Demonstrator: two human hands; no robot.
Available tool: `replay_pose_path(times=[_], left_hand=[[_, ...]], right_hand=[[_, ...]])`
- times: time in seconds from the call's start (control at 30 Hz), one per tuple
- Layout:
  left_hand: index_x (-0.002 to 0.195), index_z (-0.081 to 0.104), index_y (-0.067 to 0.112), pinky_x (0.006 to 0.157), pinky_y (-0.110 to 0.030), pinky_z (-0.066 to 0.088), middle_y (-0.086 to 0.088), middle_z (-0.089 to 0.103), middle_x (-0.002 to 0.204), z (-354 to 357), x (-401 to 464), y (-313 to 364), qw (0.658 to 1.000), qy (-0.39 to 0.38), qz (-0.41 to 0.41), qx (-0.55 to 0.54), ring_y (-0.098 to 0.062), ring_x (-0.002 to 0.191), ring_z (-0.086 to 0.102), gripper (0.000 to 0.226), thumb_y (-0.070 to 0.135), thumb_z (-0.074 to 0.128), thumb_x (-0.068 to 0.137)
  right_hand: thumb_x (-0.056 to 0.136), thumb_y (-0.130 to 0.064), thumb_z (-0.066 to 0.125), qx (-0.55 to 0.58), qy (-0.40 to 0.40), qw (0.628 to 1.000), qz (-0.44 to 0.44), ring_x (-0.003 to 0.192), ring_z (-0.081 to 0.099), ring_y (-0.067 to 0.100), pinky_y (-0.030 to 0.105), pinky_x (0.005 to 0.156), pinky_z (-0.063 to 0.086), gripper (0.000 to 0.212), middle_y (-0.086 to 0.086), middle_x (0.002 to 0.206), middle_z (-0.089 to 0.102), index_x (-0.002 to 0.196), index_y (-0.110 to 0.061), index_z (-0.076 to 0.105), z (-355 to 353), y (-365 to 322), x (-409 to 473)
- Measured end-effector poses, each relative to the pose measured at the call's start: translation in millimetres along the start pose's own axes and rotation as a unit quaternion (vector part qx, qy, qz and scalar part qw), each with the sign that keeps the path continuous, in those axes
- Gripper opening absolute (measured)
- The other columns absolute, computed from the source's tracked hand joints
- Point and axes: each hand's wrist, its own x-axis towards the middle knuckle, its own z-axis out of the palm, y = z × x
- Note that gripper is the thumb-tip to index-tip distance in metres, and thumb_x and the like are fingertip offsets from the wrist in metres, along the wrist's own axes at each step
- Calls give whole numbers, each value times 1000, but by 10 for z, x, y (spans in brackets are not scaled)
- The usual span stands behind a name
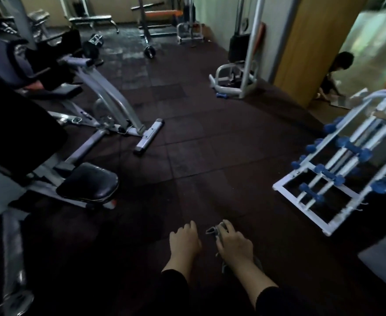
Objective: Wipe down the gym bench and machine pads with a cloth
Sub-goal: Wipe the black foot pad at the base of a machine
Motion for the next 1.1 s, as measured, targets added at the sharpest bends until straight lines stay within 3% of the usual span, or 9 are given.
replay_pose_path(times=[0.07,0.3,0.43,0.53,0.6,0.73,0.93,1.0,1.1], left_hand=[[149,25,12,98,-42,39,-6,45,143,-102,238,-145,1000,5,-17,-16,-26,126,48,57,29,39,97],[129,47,16,90,-38,40,-3,55,129,-580,1436,-678,993,46,-94,-51,-24,117,54,39,32,40,94],[135,44,17,93,-39,39,-3,53,132,-1024,2133,-1014,982,84,-148,-80,-24,120,52,43,33,40,95],[133,45,17,94,-39,38,-2,54,131,-1287,2504,-1282,970,105,-196,-98,-23,119,52,41,34,40,96],[130,47,17,95,-40,38,-1,55,129,-1435,2695,-1495,960,113,-231,-114,-23,117,53,39,34,40,95],[124,50,17,95,-39,39,0,59,123,-1626,3015,-2051,938,130,-294,-132,-21,114,55,36,34,42,94],[131,46,18,103,-41,35,1,54,132,-1797,3547,-3171,906,109,-371,-172,-19,121,50,40,35,41,96],[130,47,18,100,-40,36,0,54,130,-1878,3680,-3584,898,92,-391,-179,-20,120,51,38,35,40,96],[128,48,17,98,-42,38,-1,55,128,-2005,3836,-4105,884,84,-420,-187,-22,119,52,36,33,39,96]], right_hand=[[87,-38,62,-10,-9,1000,-19,83,68,26,36,58,52,42,-5,141,51,126,-24,59,19,-135,336],[92,-42,53,-24,-4,994,-107,92,65,24,36,67,51,43,-9,145,43,132,-26,53,-26,-677,1935],[67,-38,82,-25,34,983,-180,60,64,21,29,44,47,41,-6,118,66,105,-24,71,-208,-1076,2952],[65,-34,84,-30,39,970,-236,56,63,22,29,42,46,37,-4,113,68,98,-25,73,-320,-1418,3577],[69,-34,81,-29,28,965,-258,62,64,24,31,46,48,34,-5,117,66,101,-25,72,-378,-1687,3935],[93,-40,53,-43,-25,951,-304,99,62,26,36,71,48,38,-10,145,44,129,-30,56,-252,-2271,4505],[97,-44,40,-80,-86,911,-396,111,54,23,35,80,47,42,-14,151,29,137,-34,41,119,-3402,5324],[95,-41,46,-67,-61,902,-423,101,59,24,35,73,51,39,-13,147,38,133,-31,49,215,-3783,5551],[79,-35,70,-53,-36,878,-475,70,64,23,30,48,47,34,-7,126,61,112,-26,67,315,-4274,5841]])
